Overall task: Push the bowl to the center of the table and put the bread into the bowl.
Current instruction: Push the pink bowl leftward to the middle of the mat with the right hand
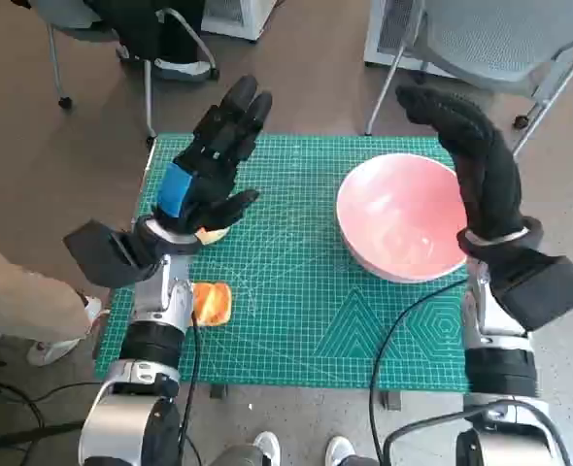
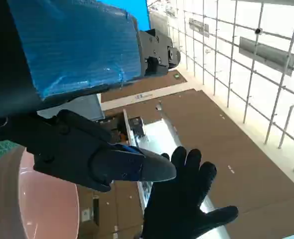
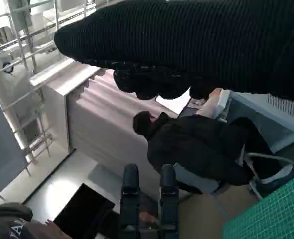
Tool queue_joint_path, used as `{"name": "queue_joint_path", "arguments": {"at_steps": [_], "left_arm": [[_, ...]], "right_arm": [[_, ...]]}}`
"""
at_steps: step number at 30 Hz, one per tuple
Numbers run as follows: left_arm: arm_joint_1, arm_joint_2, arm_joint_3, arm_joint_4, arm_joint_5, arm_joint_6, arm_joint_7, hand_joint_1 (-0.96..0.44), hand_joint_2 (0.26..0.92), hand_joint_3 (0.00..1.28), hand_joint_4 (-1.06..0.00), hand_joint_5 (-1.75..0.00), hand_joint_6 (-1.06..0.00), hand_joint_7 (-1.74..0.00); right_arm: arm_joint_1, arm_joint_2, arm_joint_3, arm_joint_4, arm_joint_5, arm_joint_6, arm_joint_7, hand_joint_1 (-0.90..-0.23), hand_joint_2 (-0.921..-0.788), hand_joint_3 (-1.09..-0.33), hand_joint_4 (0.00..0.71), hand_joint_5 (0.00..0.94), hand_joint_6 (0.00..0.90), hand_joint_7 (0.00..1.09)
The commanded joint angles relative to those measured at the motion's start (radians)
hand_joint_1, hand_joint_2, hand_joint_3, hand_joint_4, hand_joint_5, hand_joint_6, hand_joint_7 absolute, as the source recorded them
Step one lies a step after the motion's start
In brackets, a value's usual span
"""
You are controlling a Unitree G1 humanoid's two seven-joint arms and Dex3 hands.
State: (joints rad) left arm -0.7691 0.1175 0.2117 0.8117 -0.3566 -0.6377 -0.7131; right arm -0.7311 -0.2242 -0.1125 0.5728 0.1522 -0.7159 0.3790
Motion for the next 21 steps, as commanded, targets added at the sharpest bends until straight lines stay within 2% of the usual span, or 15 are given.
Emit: {"name": "queue_joint_path", "arguments": {"at_steps": [1, 21], "left_arm": [[0.005, 0.000, -0.002, -0.006, 0.006, -0.012, 0.003, -0.66, 0.921, 0.25, -0.02, 0.00, -0.13, -0.04], [0.003, 0.002, 0.000, -0.004, 0.007, -0.009, 0.005, -0.66, 0.921, 0.25, -0.02, 0.00, -0.13, -0.04]], "right_arm": [[0.006, -0.005, 0.001, 0.017, 0.002, 0.006, 0.008, -0.686, -0.921, -0.804, 0.130, 0.000, -0.001, 0.38], [0.010, 0.000, 0.002, 0.014, 0.005, 0.005, 0.009, -0.686, -0.921, -0.803, 0.131, 0.001, -0.001, 0.38]]}}
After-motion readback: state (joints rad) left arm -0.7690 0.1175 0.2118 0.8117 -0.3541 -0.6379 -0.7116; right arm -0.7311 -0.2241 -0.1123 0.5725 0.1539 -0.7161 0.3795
